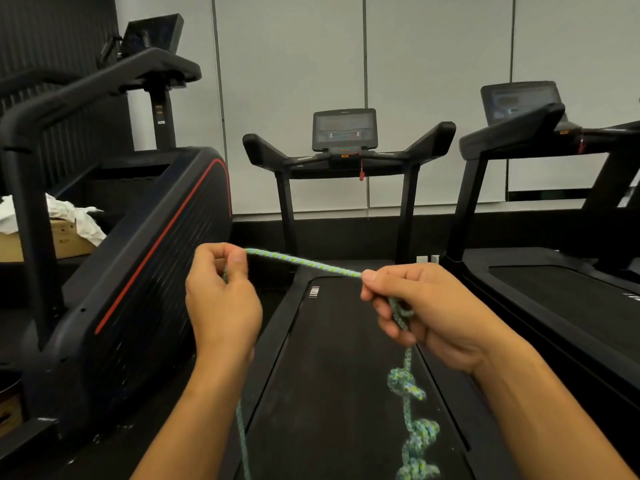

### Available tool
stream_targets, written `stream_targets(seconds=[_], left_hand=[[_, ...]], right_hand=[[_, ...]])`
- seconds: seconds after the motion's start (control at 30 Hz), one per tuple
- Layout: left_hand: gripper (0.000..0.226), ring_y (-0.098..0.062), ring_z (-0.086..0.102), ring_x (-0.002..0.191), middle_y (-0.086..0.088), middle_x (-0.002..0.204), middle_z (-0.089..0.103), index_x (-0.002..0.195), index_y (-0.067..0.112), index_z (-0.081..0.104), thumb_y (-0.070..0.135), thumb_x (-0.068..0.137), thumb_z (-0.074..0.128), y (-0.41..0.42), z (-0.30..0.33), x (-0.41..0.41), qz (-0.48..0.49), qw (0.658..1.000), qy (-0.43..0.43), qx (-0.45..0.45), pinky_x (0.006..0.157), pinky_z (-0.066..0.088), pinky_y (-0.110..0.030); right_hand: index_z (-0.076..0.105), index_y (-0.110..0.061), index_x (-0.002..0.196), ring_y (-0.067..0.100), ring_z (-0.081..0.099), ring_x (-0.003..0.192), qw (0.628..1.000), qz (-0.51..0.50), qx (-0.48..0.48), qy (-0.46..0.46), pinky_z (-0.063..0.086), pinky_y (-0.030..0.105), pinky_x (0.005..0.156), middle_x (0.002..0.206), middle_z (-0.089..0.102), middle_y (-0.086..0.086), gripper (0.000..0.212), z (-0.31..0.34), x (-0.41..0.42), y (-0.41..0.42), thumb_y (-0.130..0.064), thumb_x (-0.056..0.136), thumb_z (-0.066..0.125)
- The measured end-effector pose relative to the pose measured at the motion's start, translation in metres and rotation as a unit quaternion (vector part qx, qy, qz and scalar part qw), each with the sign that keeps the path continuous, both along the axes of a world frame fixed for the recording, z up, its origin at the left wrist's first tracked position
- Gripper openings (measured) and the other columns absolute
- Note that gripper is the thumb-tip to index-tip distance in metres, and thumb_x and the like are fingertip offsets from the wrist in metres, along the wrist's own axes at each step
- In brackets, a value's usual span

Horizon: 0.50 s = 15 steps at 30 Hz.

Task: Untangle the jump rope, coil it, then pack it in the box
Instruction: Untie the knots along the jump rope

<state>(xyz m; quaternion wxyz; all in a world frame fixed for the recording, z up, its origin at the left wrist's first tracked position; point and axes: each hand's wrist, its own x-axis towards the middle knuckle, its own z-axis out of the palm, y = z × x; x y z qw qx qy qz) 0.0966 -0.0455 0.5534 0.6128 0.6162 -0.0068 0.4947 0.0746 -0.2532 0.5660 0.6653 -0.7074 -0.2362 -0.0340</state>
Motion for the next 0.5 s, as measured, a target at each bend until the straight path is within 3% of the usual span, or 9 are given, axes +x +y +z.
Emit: stream_targets(seconds=[0.07,0.17,0.27,0.33,0.4,0.5], left_hand=[[0.022,-0.012,0.062,0.078,0.006,0.087,0.066,0.086,0.029,0.056,0.017,0.103,0.050,0.003,0.001,0.001,-0.022,0.999,0.025,0.002,0.076,0.050,-0.035],[0.017,-0.014,0.070,0.086,0.006,0.095,0.072,0.094,0.025,0.061,0.015,0.103,0.050,-0.007,-0.001,-0.003,-0.092,0.987,0.059,0.121,0.084,0.054,-0.036],[0.014,-0.008,0.072,0.084,0.002,0.093,0.074,0.111,0.028,0.062,0.022,0.102,0.053,-0.030,-0.009,-0.012,-0.215,0.952,0.044,0.213,0.081,0.055,-0.029],[0.015,-0.008,0.069,0.073,0.000,0.082,0.072,0.113,0.028,0.063,0.025,0.103,0.052,-0.038,-0.012,-0.012,-0.259,0.933,0.027,0.250,0.070,0.054,-0.027],[0.014,-0.007,0.064,0.062,0.003,0.074,0.070,0.101,0.028,0.069,0.028,0.100,0.055,-0.036,-0.013,-0.010,-0.261,0.924,0.022,0.278,0.062,0.051,-0.032],[0.010,-0.002,0.066,0.073,0.011,0.077,0.072,0.085,0.026,0.074,0.026,0.093,0.068,-0.023,-0.009,-0.007,-0.160,0.935,0.024,0.316,0.071,0.051,-0.028]], right_hand=[[0.069,-0.012,0.068,0.012,0.043,0.040,0.999,-0.001,0.035,0.008,0.024,0.020,0.036,0.054,0.050,0.003,0.025,0.001,0.001,-0.001,-0.028,0.087,0.065],[0.069,-0.009,0.073,0.010,0.041,0.038,0.999,-0.006,0.048,-0.003,0.022,0.017,0.034,0.056,0.053,0.003,0.024,0.000,0.002,0.004,-0.028,0.087,0.065],[0.069,-0.010,0.071,0.009,0.042,0.040,0.999,-0.011,0.027,-0.015,0.021,0.018,0.035,0.062,0.057,0.007,0.027,-0.004,0.002,0.016,-0.022,0.093,0.062],[0.066,-0.008,0.068,0.009,0.042,0.042,1.000,-0.023,0.001,-0.016,0.023,0.020,0.037,0.066,0.058,0.011,0.030,-0.006,0.002,0.020,-0.022,0.094,0.062],[0.067,-0.006,0.071,0.009,0.041,0.043,0.999,-0.038,-0.015,-0.013,0.024,0.022,0.039,0.062,0.056,0.008,0.027,-0.007,0.003,0.018,-0.021,0.093,0.063],[0.073,-0.007,0.083,0.009,0.040,0.042,0.999,-0.045,-0.009,0.009,0.024,0.020,0.038,0.057,0.054,0.001,0.014,-0.007,0.007,0.009,-0.016,0.091,0.066]])
